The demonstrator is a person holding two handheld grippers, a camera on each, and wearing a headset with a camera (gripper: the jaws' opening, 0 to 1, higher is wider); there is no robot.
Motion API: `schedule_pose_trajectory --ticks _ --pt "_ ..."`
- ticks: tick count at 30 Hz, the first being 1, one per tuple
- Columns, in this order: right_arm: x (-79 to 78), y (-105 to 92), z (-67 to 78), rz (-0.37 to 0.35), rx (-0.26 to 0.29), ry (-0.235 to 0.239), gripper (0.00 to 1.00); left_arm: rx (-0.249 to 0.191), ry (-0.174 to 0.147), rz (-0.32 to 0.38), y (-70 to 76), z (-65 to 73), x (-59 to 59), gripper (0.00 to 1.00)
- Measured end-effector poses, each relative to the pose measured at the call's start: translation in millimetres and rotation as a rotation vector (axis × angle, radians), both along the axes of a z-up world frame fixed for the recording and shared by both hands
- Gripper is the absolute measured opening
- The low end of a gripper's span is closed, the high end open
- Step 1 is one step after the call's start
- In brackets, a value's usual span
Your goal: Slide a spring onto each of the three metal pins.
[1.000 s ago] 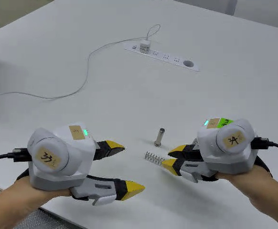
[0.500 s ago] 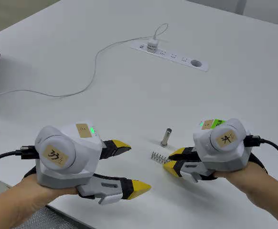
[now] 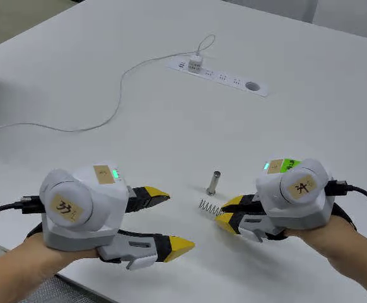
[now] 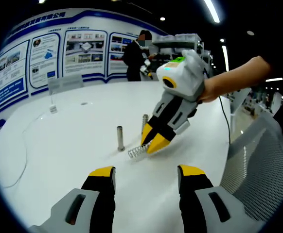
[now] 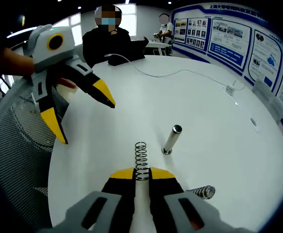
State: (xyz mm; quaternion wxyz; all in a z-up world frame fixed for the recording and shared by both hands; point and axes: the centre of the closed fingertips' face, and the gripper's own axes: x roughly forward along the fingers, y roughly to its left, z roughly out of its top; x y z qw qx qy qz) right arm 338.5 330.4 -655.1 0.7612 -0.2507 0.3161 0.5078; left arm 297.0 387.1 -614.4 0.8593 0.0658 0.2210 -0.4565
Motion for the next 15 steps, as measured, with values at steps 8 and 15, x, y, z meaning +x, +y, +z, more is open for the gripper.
schedule_pose_trajectory --ticks 8,15 --pt "-14.9 -10.8 14.1 0.037 0.001 -0.027 0.1 0.018 0.001 -0.051 -8.2 -5.0 -8.1 0.51" --pt "-30.1 -10.6 25.0 0.084 0.016 -0.041 0.1 -0.002 -0.018 -0.078 -13.0 1.6 -12.6 0.47"
